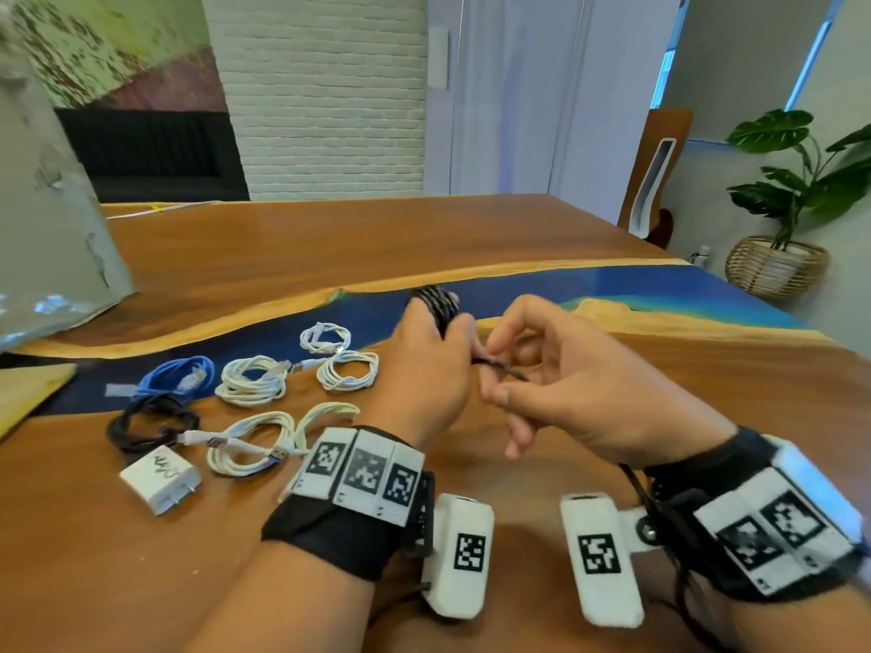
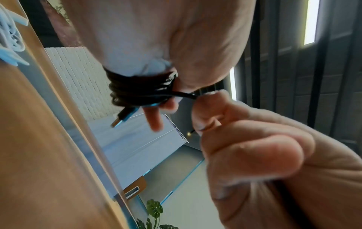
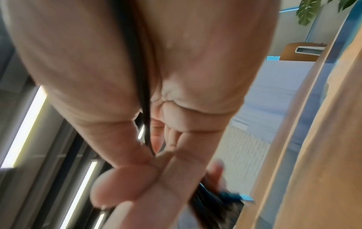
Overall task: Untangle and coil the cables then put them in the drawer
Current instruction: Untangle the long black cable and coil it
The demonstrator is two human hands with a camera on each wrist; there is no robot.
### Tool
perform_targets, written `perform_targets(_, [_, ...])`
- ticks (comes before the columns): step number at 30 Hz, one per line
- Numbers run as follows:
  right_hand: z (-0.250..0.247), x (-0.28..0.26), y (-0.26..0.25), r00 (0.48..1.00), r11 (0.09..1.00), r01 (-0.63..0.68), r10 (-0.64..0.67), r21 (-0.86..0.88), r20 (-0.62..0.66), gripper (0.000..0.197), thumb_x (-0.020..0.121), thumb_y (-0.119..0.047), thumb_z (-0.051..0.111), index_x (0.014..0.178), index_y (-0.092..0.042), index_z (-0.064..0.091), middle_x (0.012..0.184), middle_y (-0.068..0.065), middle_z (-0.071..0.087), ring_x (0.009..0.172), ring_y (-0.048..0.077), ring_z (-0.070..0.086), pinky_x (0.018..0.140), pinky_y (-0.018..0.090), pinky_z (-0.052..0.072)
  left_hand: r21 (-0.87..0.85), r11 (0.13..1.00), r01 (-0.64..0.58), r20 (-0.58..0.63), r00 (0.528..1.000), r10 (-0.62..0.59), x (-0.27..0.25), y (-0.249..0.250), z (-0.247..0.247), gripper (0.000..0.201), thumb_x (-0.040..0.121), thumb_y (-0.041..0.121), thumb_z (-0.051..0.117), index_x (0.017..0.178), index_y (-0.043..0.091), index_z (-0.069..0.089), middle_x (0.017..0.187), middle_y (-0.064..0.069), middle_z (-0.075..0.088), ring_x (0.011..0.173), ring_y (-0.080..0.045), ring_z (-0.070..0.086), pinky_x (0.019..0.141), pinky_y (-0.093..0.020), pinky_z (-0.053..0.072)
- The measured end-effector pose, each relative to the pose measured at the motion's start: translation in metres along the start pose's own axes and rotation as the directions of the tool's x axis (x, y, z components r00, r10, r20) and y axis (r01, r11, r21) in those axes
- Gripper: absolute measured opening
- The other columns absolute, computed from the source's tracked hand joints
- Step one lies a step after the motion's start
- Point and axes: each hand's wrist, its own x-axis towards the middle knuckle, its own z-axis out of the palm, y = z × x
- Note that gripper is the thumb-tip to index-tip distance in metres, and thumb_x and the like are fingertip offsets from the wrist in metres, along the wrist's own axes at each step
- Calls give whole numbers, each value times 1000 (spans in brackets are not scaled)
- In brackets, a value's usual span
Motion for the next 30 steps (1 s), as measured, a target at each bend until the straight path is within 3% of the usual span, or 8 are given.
perform_targets(4, [-30,-2,-2,955,985,139,-107,98,-278,16,92,12,58,87,-3,57,83,18,72,33,13,42,36,28,46,-69,991,116,307,947,-90,-6,9,-4,41,106,28,49,95,-9,61,55,-5,56,55,-28,54,73,-44,47])
perform_targets(8, [-45,3,6,907,940,156,-15,304,-421,10,84,-1,64,85,-9,58,78,16,72,33,8,36,33,21,37,-165,964,209,550,831,-86,-18,24,-7,67,100,57,50,104,-7,67,50,-1,34,43,-20,35,73,-40,41])
perform_targets(10, [-45,5,8,911,900,116,73,421,-407,13,81,-3,64,88,-11,58,77,14,72,35,6,35,35,18,37,-178,968,175,608,793,-32,-23,26,-4,56,95,51,56,101,-3,68,50,1,32,41,-18,33,68,-37,44])
perform_targets(15, [-51,1,4,946,778,43,171,627,-277,12,86,-10,58,97,-15,59,81,7,66,33,2,34,37,16,42,-435,872,224,398,917,-38,-16,27,-9,31,105,31,50,92,7,62,51,3,25,40,-14,28,62,-29,47])
perform_targets(19, [-51,0,3,976,665,44,130,745,-173,14,93,-11,50,99,-15,61,79,4,57,37,3,43,52,22,57,-524,792,314,346,928,-139,-12,24,-6,34,107,35,47,84,12,56,49,5,22,40,-14,25,60,-29,45])
perform_targets(22, [-56,-2,4,988,517,116,26,848,-151,32,93,-9,41,102,-11,72,107,19,71,71,16,73,75,38,64,-542,756,366,248,930,-272,-7,16,-5,35,108,36,47,84,12,54,51,3,22,41,-16,23,58,-30,42])
perform_targets(25, [-58,-2,8,987,465,159,-66,871,-145,47,93,-8,35,130,-9,64,144,29,55,122,36,66,100,54,54,-573,722,388,145,915,-377,1,7,-13,34,108,36,48,84,12,53,54,3,21,41,-16,24,57,-30,42])
perform_targets(30, [-62,4,11,972,559,156,59,814,-227,38,105,-22,38,141,-20,48,138,26,62,121,35,67,95,48,58,-616,702,358,76,914,-399,3,7,-15,36,108,36,48,81,12,54,52,5,22,40,-16,25,60,-31,42])
